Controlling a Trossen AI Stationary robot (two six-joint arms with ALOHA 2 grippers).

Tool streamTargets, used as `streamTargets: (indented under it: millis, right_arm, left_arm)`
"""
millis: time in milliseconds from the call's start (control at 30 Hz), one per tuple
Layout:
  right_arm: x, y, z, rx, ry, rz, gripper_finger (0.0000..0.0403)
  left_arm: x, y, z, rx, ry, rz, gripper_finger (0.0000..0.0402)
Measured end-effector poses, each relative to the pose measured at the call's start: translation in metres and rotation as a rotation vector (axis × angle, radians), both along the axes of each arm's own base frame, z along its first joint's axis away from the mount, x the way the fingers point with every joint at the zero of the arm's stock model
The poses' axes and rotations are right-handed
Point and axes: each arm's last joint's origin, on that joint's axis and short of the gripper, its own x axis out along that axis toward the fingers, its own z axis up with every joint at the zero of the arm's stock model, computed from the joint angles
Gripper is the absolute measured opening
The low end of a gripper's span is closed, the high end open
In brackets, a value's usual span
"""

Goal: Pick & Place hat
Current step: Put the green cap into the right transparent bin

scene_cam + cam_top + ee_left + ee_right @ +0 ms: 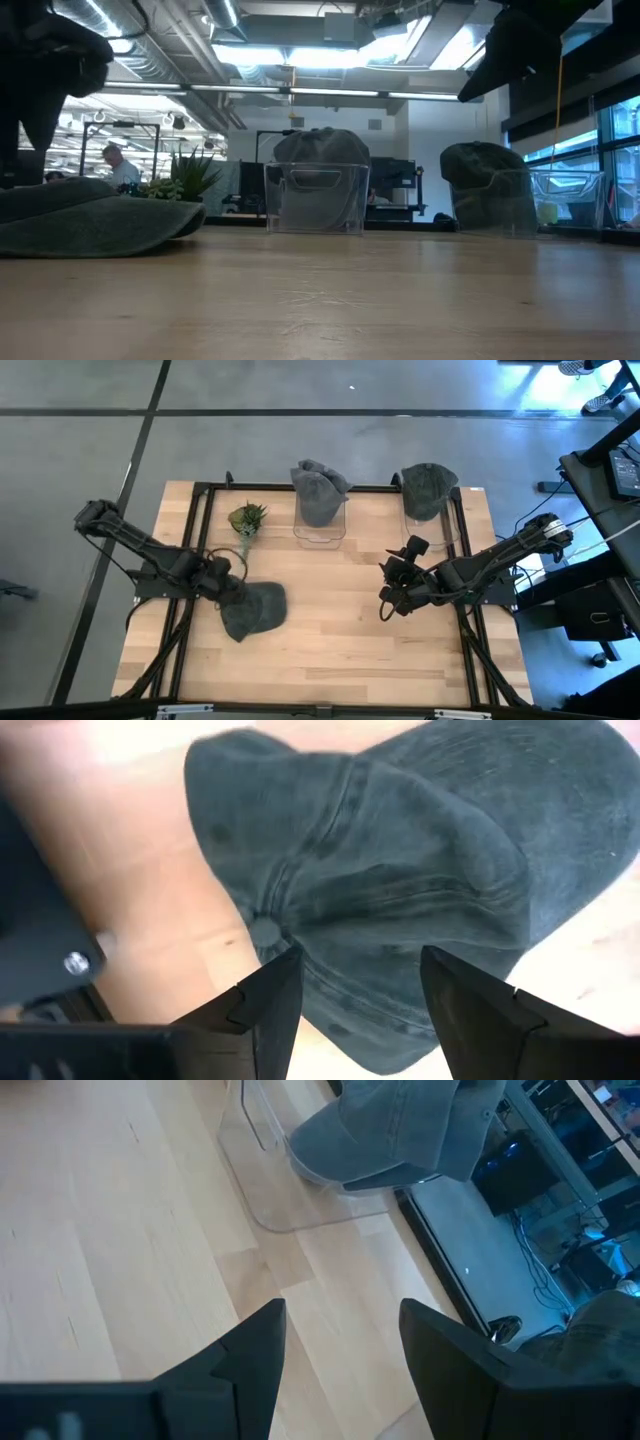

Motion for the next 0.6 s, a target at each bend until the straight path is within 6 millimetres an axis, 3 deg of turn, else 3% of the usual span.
streamTargets:
  millis: [300,600]
  right_arm:
    - [0.0,0.0,0.0,-0.009,0.013,0.01,0.0197]
    - [0.0,0.0,0.0,0.001,0.013,0.013,0.0197]
  left_arm:
    - [-0.003,-0.036,-0.017,-0.009,0.072,0.156,0.0194]
    - [-0.004,-0.059,-0.039,0.074,0.121,0.231,0.0194]
